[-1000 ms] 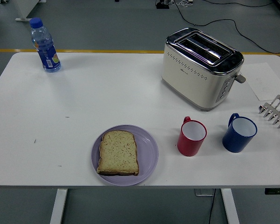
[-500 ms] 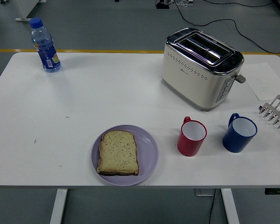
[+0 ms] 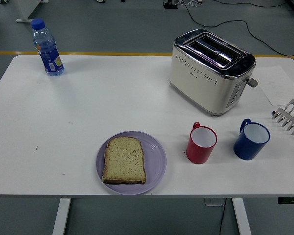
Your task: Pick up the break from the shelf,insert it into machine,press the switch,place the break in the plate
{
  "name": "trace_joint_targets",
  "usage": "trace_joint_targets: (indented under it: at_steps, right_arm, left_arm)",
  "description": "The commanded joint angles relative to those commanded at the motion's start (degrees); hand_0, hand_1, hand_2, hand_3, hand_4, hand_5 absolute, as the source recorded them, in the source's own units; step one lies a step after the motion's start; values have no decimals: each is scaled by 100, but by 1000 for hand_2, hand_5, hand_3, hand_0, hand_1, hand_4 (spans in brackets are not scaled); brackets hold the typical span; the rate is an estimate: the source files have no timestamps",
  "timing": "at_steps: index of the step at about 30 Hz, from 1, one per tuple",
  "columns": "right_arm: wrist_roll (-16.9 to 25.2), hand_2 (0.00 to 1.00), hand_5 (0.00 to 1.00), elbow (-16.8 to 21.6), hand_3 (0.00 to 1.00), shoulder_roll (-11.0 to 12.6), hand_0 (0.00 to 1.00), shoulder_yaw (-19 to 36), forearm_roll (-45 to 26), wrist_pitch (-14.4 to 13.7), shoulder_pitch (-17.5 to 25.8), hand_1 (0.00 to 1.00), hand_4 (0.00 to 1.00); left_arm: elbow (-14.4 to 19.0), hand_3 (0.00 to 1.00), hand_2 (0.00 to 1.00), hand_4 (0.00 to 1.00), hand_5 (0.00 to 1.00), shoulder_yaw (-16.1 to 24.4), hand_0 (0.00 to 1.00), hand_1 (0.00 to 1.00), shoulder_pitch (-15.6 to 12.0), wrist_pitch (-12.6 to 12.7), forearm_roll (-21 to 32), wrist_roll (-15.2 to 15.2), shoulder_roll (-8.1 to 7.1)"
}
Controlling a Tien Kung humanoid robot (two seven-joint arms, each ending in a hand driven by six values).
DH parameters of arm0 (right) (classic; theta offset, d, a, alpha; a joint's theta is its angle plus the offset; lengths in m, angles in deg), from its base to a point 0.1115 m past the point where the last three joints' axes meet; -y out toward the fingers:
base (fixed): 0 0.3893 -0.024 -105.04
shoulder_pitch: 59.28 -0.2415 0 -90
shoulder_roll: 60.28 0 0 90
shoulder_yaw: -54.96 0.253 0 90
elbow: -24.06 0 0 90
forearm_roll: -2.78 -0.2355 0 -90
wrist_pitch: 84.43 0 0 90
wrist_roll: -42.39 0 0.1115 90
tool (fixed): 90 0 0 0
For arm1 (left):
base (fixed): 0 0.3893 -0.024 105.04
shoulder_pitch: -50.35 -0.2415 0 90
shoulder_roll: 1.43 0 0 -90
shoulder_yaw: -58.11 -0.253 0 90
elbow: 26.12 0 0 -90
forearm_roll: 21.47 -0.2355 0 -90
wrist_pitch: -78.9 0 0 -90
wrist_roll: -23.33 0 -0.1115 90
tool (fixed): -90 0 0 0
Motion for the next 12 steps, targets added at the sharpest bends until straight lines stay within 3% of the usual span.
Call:
trace_joint_targets:
  at_steps: [12]
  right_arm:
    - [-9,642,352,4,592,-11,700,66,-34,-66,-60,631,446]
  left_arm:
    - [0,563,688,279,837,-91,688,696,57,9,145,19,-4]
